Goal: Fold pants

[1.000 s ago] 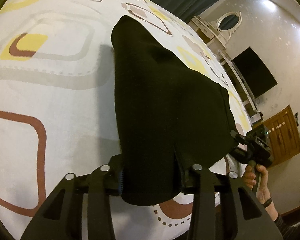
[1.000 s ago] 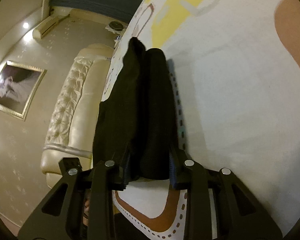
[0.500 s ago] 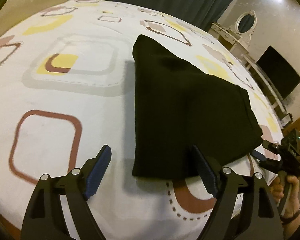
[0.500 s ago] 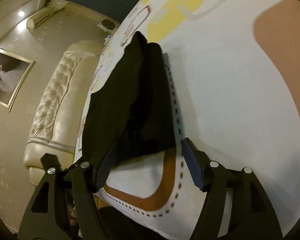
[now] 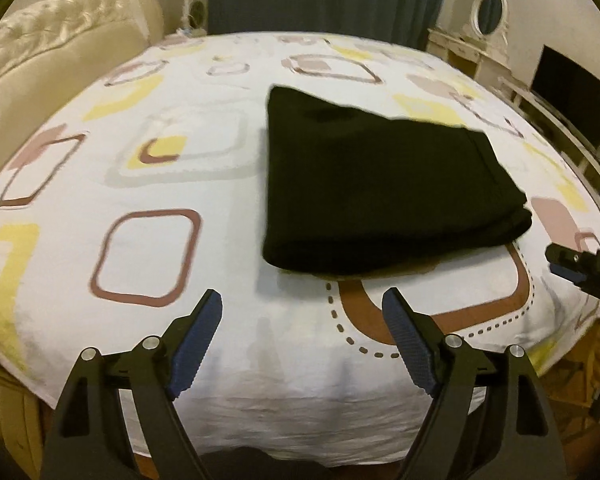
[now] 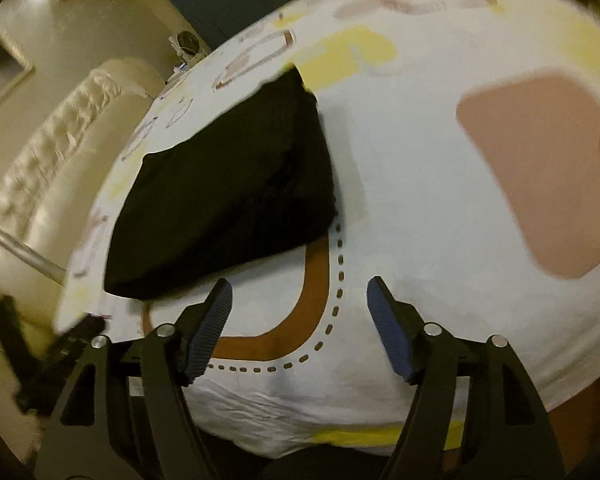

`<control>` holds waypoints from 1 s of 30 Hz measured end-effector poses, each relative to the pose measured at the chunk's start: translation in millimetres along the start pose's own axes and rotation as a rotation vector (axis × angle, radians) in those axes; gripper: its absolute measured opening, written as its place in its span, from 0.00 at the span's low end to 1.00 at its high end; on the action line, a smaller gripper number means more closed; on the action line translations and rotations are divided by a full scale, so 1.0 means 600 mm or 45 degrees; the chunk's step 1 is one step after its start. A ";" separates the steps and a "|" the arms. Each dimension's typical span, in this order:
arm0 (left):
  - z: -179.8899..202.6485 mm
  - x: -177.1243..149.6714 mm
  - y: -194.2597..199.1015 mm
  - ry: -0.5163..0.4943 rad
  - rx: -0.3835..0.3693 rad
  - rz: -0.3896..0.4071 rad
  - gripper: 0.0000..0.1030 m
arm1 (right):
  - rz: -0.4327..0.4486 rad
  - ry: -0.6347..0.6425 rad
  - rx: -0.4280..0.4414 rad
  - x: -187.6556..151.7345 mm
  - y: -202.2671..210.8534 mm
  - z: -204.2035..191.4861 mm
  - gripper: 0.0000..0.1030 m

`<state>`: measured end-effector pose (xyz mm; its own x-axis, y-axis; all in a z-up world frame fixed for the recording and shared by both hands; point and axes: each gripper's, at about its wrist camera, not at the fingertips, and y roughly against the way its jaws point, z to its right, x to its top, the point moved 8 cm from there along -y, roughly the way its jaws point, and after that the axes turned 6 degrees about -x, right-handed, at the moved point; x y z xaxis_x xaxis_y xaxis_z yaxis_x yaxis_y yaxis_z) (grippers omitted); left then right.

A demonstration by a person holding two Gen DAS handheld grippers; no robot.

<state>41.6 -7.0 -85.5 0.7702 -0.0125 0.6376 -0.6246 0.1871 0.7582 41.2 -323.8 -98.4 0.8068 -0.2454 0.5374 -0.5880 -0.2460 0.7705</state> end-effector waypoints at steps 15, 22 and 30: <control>-0.005 0.022 0.025 0.056 0.004 0.092 0.84 | 0.050 0.287 -0.156 -0.036 -0.009 -0.058 0.78; -0.010 0.021 0.027 0.061 0.044 0.104 0.84 | 0.047 0.295 -0.162 -0.035 -0.012 -0.060 0.78; -0.002 0.014 0.023 0.057 0.039 0.067 0.84 | 0.063 0.275 -0.166 -0.027 -0.007 -0.053 0.78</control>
<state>39.7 -3.3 -69.7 0.7407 0.0406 0.6706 -0.6676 0.1562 0.7279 32.5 -289.2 -99.6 0.7788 -0.0444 0.6257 -0.6263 -0.1120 0.7715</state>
